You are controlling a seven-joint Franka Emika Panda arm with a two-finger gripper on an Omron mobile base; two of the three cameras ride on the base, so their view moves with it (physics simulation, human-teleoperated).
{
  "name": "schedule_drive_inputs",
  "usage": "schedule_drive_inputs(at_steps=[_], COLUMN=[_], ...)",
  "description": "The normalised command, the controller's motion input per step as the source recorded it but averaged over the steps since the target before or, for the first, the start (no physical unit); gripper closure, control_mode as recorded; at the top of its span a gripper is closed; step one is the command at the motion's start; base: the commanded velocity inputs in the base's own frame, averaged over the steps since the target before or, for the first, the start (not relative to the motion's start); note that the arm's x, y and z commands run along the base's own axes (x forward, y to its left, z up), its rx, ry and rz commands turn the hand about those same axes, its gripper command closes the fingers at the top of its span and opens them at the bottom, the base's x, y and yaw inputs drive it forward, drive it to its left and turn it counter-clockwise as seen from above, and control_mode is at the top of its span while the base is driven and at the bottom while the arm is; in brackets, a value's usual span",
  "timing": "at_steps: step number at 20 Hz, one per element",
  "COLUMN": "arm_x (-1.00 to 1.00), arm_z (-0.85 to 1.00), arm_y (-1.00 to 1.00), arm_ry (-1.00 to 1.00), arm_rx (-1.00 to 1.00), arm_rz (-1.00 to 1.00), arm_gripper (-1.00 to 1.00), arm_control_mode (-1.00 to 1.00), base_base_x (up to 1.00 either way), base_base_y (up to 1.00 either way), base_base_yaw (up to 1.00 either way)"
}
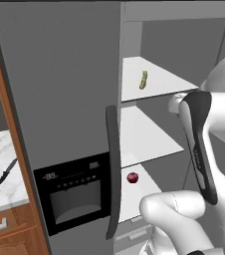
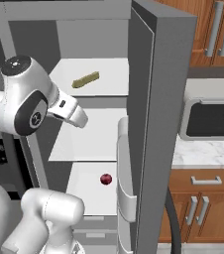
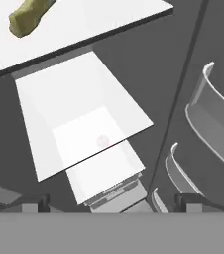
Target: Retrieve the butter from the fridge and place it on a plate on the dining table. Then retrieve the butter knife by the fridge and place it near the plate.
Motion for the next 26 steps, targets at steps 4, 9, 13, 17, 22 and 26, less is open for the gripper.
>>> schedule_drive_inputs(at_steps=[4,9,13,17,22,26], arm_x=[0.31,0.2,0.34,0.81,0.8,0.66], arm_z=[0.49,0.69,0.12,-0.07,-0.01,-0.06], arm_y=[0.0,0.02,0.05,0.33,0.08,-0.11], arm_ry=[-0.29,-0.13,0.01,0.0,0.03,0.05], arm_rx=[-0.06,-0.07,-0.01,0.04,0.04,0.07], arm_rz=[0.0,0.0,0.0,-0.03,0.0,0.04], arm_gripper=[-1.0,-1.0,-1.0,-1.0,-1.0,-1.0], arm_control_mode=[-1.0,-1.0,-1.0,-1.0,-1.0,-1.0], base_base_x=[0.0,0.0,0.0,0.0,0.0,0.0], base_base_y=[0.0,0.0,0.0,0.0,0.0,0.0], base_base_yaw=[0.0,0.0,0.0,0.0,0.0,0.0])
